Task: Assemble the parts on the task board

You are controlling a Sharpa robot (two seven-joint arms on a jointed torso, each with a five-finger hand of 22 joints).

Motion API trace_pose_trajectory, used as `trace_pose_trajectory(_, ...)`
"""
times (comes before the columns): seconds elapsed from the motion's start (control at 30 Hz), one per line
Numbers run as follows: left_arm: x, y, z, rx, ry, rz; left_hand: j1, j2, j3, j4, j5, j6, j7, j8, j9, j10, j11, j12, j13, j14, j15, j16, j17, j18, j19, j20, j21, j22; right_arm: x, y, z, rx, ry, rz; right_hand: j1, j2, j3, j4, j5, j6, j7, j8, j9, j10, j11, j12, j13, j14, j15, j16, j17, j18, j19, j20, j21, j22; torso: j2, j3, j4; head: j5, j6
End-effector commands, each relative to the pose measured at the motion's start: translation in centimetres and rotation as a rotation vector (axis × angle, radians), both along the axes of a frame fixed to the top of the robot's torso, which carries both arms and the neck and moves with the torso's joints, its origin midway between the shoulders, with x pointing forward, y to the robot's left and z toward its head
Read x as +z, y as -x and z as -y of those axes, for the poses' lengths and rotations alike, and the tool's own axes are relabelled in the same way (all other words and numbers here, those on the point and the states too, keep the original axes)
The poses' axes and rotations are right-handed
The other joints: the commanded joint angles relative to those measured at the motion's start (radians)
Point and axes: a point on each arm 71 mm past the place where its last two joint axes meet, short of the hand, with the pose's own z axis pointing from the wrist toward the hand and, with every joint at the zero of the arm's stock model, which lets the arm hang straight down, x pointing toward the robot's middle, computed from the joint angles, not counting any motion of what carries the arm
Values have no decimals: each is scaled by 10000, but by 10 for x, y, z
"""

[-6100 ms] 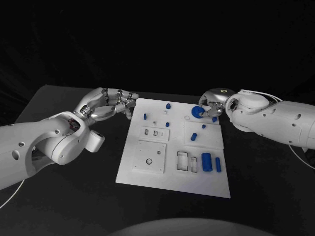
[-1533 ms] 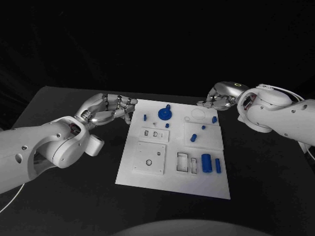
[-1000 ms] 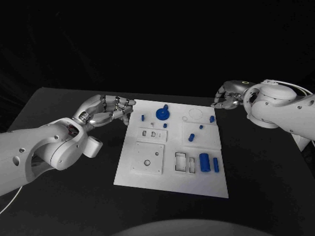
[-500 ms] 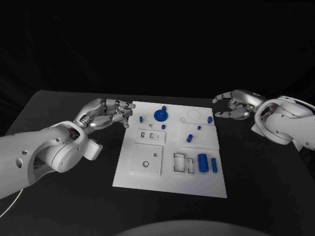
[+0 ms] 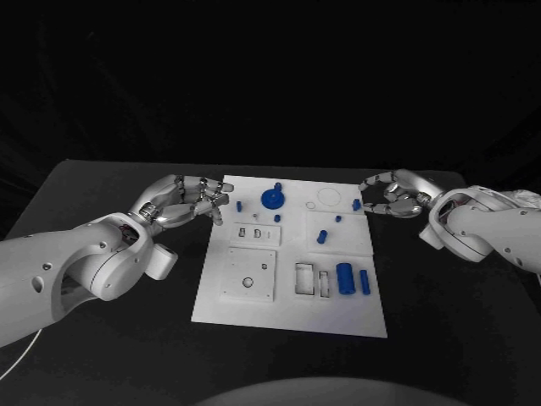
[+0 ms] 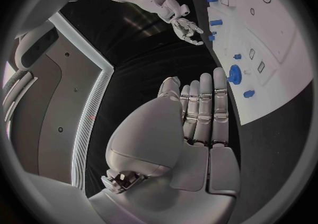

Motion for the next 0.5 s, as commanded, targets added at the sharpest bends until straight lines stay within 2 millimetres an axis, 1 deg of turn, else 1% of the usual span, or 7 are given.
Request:
trace_pose_trajectory(0.03, 1, 1, 2, -251, 134, 40, 123, 5, 83, 0, 30, -26, 20, -35, -7, -16, 15, -44, -9, -40, 44, -31, -9, 90, -83, -5, -44, -6, -2, -1, -1, 147, -583, 106, 82, 20, -6, 75, 5, -27, 102, 109, 47, 1041, 89, 39, 2635, 1079, 80, 35, 2634, -168, 72, 9, 48, 1941, -8, -18, 10, -36, -10)
trace_pose_trajectory(0.13, 0, 2, 2, -259, 137, 32, 123, 5, 83, 0, 30, -26, 20, -35, -7, -16, 15, -44, -9, -40, 44, -31, -9, 90, -83, -5, -44, -6, -5, -2, -2, 91, -578, 156, 124, 43, -31, 115, 67, -127, 196, 289, 168, 1041, 145, 39, 2635, 1079, 122, 35, 2634, -171, 66, 40, 50, 1939, -12, -21, 19, -45, -2)
trace_pose_trajectory(0.23, 0, 2, 1, -254, 136, 19, 145, 4, 102, -3, 30, -29, 24, -38, -7, -20, 16, -48, -12, -41, 44, -36, -13, 91, -88, -6, -48, -4, -9, -4, -2, 9, -601, 264, 176, 59, -99, 188, 131, -402, 276, 655, 435, 1041, 228, 39, 2635, 1079, 195, 35, 2634, -172, 59, 92, 62, 1939, -14, -21, 11, -72, -5)
trace_pose_trajectory(0.3, 0, 2, 0, -246, 131, 11, 145, 4, 102, -3, 30, -29, 24, -38, -7, -20, 16, -48, -12, -41, 44, -36, -13, 91, -88, -6, -48, -4, -12, -5, -2, -49, -614, 264, 223, 69, -140, 229, 136, -637, 310, 922, 623, 1041, 259, 39, 2635, 1079, 225, 35, 2634, -173, 63, 125, 79, 1942, -21, -20, 25, -77, 9)
trace_pose_trajectory(0.37, 0, 2, 0, -237, 129, 8, 145, 4, 102, -3, 30, -29, 24, -38, -7, -20, 16, -48, -12, -41, 44, -36, -13, 91, -88, -6, -48, -4, -15, -6, -2, -84, -603, 253, 243, 67, -170, 261, 109, -804, 344, 1074, 727, 1041, 283, 39, 2635, 1079, 245, 35, 2634, -171, 55, 144, 77, 1939, -23, -18, 35, -71, 5)
trace_pose_trajectory(0.43, 0, 2, -1, -231, 130, 6, 145, 4, 102, -3, 30, -29, 24, -38, -7, -20, 16, -48, -12, -41, 44, -36, -13, 91, -88, -6, -48, -4, -17, -7, -2, -109, -585, 232, 274, 78, -194, 291, 74, -944, 364, 1256, 839, 1041, 306, 39, 2635, 1079, 263, 35, 2634, -168, 47, 163, 74, 1937, -19, -17, 25, -56, -1)
trace_pose_trajectory(0.5, 0, 2, -1, -229, 130, 5, 145, 4, 102, -3, 30, -29, 24, -38, -7, -20, 16, -48, -12, -41, 44, -36, -13, 91, -88, -6, -48, -4, -18, -8, -2, -126, -565, 206, 298, 85, -197, 295, 71, -993, 370, 1336, 884, 1041, 313, 39, 2635, 1079, 270, 35, 2634, -165, 36, 171, 64, 1932, -16, -19, 21, -43, -12)
